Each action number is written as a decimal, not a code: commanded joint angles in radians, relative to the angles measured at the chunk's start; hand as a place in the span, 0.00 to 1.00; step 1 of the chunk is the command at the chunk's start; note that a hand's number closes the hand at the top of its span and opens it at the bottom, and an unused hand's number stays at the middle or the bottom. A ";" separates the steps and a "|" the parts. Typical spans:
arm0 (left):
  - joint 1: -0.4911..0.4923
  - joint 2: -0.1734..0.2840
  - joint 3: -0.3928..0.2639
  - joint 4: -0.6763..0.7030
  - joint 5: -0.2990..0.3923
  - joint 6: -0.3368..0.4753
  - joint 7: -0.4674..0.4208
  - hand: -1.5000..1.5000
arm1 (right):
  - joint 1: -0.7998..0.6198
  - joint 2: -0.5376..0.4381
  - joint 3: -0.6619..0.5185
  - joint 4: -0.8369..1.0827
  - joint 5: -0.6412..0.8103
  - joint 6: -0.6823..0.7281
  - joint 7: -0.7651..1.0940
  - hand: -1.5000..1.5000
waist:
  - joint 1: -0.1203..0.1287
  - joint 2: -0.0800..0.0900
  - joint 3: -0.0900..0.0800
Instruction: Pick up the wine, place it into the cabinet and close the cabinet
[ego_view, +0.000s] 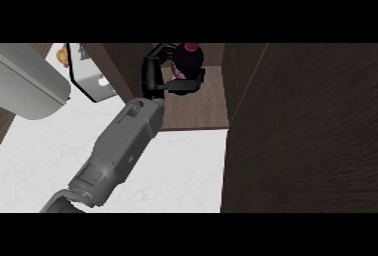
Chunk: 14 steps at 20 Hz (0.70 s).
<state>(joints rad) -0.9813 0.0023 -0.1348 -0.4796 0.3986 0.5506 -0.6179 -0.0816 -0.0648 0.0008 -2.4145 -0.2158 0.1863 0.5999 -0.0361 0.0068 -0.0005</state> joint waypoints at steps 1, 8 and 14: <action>-0.086 0.033 0.069 0.097 0.013 -0.043 -0.021 1.00 | 0.032 0.010 0.004 -0.083 -0.035 0.001 -0.003 0.00 | -0.002 0.003 0.000; -0.098 -0.002 0.140 0.192 0.075 -0.067 -0.066 1.00 | 0.003 0.013 0.027 -0.079 -0.050 -0.017 0.029 0.00 | -0.015 0.008 0.000; -0.097 -0.002 0.199 0.231 0.116 -0.132 -0.112 1.00 | 0.025 0.025 0.040 -0.067 -0.030 -0.006 -0.015 0.00 | -0.020 0.011 0.000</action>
<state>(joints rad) -1.0872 -0.0011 0.0018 -0.2889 0.4735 0.4595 -0.6967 -0.0785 -0.0556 0.0300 -2.4124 -0.2141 0.1843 0.5861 -0.0543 0.0080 0.0034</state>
